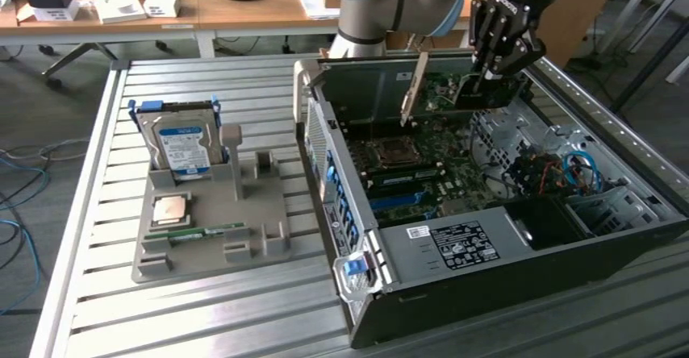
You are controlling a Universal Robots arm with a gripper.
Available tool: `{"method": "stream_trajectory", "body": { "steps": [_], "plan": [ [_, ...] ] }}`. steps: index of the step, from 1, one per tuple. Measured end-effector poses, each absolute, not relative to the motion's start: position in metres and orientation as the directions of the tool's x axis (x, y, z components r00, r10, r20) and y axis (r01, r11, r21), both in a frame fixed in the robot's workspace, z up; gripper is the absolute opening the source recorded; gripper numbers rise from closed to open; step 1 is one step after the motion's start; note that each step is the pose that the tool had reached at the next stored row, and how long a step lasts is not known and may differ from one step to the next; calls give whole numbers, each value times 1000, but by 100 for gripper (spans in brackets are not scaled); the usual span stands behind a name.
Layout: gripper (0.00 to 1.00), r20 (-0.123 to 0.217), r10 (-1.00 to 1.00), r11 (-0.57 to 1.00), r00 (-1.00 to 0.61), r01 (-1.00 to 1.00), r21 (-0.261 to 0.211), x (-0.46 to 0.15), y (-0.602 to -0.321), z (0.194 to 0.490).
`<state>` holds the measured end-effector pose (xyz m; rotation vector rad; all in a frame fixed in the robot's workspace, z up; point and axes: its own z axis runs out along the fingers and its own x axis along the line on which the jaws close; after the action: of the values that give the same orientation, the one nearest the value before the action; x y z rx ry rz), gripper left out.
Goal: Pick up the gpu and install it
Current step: 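Insert the gpu into the slot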
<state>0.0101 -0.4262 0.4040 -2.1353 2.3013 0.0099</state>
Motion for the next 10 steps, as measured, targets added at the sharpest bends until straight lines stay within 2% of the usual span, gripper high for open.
{"method": "stream_trajectory", "body": {
  "steps": [10],
  "plan": [
    [26,-6,-997,75,-75,-997,3,10,-426,392]
  ]
}}
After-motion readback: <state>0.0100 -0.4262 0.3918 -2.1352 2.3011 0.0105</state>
